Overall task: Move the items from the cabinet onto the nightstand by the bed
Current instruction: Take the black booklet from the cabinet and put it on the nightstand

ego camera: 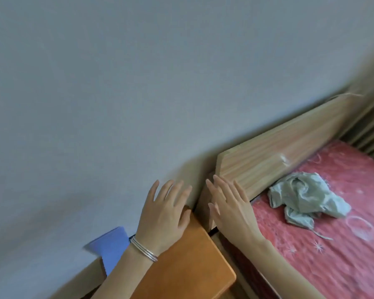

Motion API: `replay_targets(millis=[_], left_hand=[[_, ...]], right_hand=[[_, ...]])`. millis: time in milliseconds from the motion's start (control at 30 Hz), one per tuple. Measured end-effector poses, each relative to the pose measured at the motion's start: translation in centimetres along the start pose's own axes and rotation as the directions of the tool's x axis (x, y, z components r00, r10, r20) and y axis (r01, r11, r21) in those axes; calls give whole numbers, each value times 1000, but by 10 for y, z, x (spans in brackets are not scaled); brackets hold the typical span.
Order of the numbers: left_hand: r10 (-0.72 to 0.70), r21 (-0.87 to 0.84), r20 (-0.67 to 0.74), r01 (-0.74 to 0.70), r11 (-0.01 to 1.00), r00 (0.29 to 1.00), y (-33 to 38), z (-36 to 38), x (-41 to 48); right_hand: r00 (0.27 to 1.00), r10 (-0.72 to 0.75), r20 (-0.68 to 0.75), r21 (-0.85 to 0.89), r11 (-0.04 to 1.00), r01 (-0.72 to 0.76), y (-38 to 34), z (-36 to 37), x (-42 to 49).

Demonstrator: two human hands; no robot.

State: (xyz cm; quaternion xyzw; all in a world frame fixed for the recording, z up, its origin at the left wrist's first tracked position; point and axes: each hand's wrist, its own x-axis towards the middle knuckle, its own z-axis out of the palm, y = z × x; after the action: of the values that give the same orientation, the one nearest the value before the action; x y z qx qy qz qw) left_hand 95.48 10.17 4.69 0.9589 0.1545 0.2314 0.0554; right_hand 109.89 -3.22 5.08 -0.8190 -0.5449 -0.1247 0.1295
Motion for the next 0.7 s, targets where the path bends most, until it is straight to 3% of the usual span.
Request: replay_targets(millis=[133, 300, 467, 700], left_hand=[[284, -157, -54, -289, 944, 957, 47, -5, 14], [615, -277, 36, -583, 764, 788, 126, 4, 9], [852, -407, 41, -770, 492, 523, 229, -2, -21], [992, -519, -114, -855, -7, 61, 373, -36, -128]], right_hand=[[965, 247, -86, -107, 961, -255, 14, -47, -73], [824, 553, -126, -268, 781, -565, -2, -86, -196], [566, 806, -176, -330, 493, -805, -49, -127, -316], [85, 939, -333, -280, -12, -960, -163, -185, -465]])
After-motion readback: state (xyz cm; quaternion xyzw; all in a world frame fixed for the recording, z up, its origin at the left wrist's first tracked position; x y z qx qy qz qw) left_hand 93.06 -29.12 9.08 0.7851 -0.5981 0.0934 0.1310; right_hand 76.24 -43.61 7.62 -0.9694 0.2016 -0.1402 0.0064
